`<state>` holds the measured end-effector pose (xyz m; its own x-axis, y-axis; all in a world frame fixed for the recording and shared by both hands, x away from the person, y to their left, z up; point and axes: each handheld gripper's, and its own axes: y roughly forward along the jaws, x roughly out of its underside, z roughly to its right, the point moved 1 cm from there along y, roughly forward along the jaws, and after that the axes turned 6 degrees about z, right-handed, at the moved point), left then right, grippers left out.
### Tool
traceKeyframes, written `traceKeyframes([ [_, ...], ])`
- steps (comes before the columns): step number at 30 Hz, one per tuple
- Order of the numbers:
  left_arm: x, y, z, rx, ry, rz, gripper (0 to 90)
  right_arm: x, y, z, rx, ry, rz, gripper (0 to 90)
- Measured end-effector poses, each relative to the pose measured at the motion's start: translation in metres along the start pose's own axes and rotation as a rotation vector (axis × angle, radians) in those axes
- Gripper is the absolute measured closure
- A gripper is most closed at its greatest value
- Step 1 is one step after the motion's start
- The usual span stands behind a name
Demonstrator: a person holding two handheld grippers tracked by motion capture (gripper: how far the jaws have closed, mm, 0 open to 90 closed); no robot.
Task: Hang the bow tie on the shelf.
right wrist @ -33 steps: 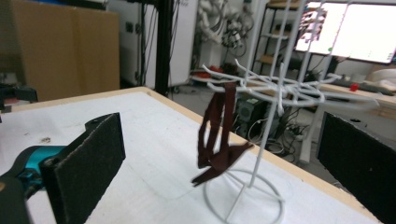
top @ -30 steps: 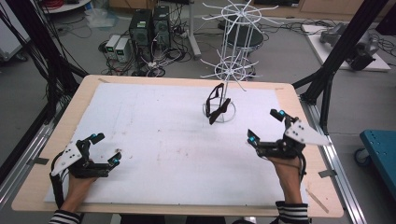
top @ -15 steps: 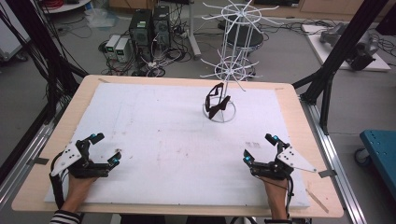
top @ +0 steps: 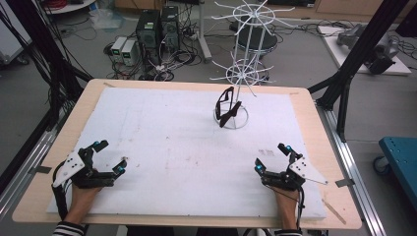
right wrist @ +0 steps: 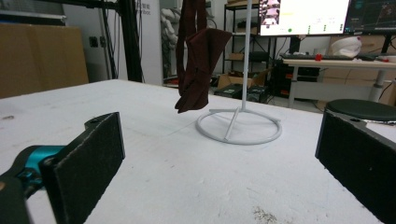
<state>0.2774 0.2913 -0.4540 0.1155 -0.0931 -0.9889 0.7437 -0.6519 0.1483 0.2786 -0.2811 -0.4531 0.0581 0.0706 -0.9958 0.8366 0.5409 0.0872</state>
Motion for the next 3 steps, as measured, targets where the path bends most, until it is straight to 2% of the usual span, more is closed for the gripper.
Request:
traceKeyframes([
  [3, 0.0, 0.0, 0.0011, 0.0, 0.009, -0.002, 1.7, 0.0003, 0.0005, -0.0027, -0.002, -0.025, -0.006, 0.5],
])
